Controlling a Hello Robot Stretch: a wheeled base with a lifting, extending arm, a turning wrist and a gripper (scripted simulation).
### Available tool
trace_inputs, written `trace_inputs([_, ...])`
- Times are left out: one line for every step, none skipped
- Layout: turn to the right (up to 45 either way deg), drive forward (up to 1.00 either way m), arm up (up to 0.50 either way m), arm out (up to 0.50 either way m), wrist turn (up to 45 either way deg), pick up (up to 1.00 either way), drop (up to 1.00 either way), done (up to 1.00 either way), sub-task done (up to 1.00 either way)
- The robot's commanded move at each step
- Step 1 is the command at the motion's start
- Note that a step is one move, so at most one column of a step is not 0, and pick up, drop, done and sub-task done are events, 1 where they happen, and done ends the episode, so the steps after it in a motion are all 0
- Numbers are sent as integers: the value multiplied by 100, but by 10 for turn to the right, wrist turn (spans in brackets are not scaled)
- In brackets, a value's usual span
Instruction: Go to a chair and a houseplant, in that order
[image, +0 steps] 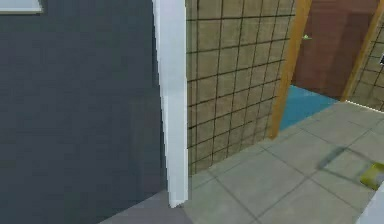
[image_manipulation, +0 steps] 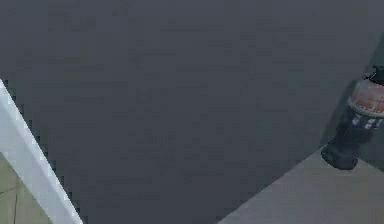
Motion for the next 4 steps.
trace_inputs([-270, 0, 0, 0, 0, 0, 0, 0, 0])
trace_inputs([-30, 0, 0, 0, 0, 0, 0, 0, 0])
trace_inputs([-450, 0, 0, 0, 0, 0, 0, 0, 0])
trace_inputs([-450, 0, 0, 0, 0, 0, 0, 0, 0])
